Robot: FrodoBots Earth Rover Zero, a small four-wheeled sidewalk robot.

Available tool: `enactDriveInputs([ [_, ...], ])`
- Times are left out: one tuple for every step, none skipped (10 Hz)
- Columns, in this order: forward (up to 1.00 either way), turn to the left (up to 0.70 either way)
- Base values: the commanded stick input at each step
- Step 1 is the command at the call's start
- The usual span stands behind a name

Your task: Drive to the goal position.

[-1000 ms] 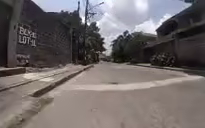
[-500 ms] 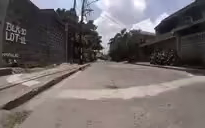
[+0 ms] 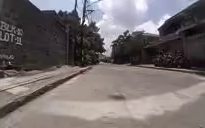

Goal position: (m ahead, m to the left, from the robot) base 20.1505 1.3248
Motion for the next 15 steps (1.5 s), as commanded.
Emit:
enactDriveInputs([
  [1.0,0.0],
  [1.0,0.0],
  [1.0,0.0],
  [1.0,0.0],
  [1.0,0.0],
  [1.0,0.0],
  [1.0,0.0],
  [1.0,0.0],
  [1.0,0.0],
  [1.0,0.0],
  [1.0,0.0],
  [1.0,0.0],
  [1.0,0.0],
  [1.0,0.0],
  [1.0,0.0],
])
